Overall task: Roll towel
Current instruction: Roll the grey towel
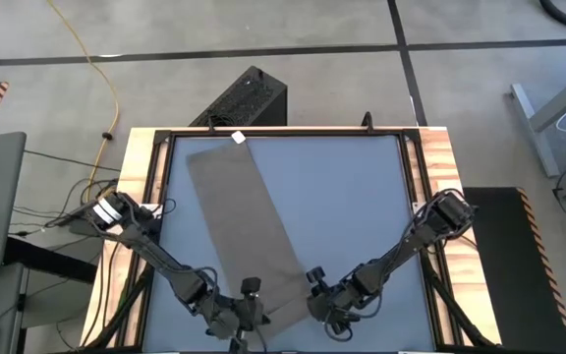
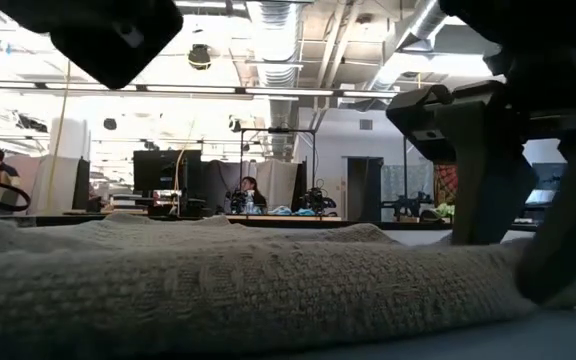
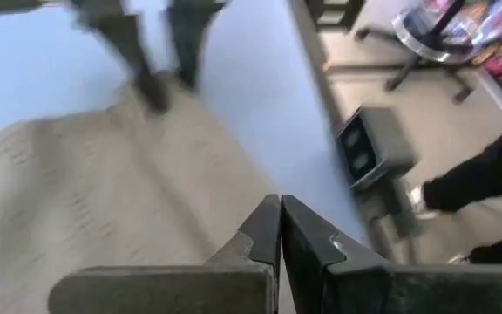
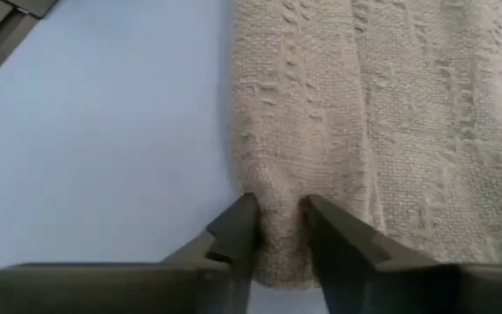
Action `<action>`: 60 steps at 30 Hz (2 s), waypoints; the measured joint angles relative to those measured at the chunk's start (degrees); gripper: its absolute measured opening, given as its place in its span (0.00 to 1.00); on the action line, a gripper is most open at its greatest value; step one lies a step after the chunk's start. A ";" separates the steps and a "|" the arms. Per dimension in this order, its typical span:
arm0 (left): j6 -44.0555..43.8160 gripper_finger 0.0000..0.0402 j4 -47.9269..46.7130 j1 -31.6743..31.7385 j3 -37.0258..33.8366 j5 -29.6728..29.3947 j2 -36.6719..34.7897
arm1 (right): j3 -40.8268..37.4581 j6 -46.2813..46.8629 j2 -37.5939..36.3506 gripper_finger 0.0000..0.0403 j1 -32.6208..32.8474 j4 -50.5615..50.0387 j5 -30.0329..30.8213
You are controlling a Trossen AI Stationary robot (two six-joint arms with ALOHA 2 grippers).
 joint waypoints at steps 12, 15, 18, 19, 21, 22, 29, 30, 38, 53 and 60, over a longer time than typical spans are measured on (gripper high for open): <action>-11.14 0.00 0.57 -1.14 -0.16 3.79 7.14 | 0.04 6.11 -0.09 0.05 -2.22 0.46 -16.53; -12.77 0.00 -0.28 -1.19 -0.11 4.16 7.54 | 0.04 9.51 -0.07 0.05 -3.20 0.73 -22.08; -14.12 0.00 0.72 -1.68 -0.20 5.25 8.60 | 0.00 13.55 -0.07 0.07 -4.91 0.69 -26.08; -15.15 0.00 2.13 -1.98 -0.10 5.90 9.08 | 0.00 15.06 -0.05 0.07 -5.57 0.69 -27.73; -16.46 0.00 3.27 -2.98 -0.11 5.70 10.04 | -0.07 18.05 -0.02 0.06 -7.10 0.99 -31.66; -16.90 0.00 4.60 -3.35 -0.11 5.65 10.61 | -0.07 19.54 -0.02 0.06 -7.77 1.17 -33.39; -19.20 0.00 4.14 -5.08 -0.05 2.58 11.42 | -0.07 25.51 0.00 0.06 -12.82 1.33 -41.82; -18.81 0.00 3.73 -5.21 -0.05 2.07 11.30 | -0.07 25.60 0.00 0.06 -13.49 1.02 -42.38; -18.44 0.00 -6.99 -7.09 -0.18 -9.77 5.77 | -0.07 25.68 0.00 0.06 -16.41 -0.16 -45.36; -3.09 0.27 1.62 -7.96 -0.11 5.96 3.23 | -0.07 25.59 -0.01 0.06 -16.38 -0.21 -46.17; 6.39 0.52 5.34 -6.91 -0.09 1.29 3.25 | -0.07 26.99 0.00 0.06 -16.38 -0.04 -45.74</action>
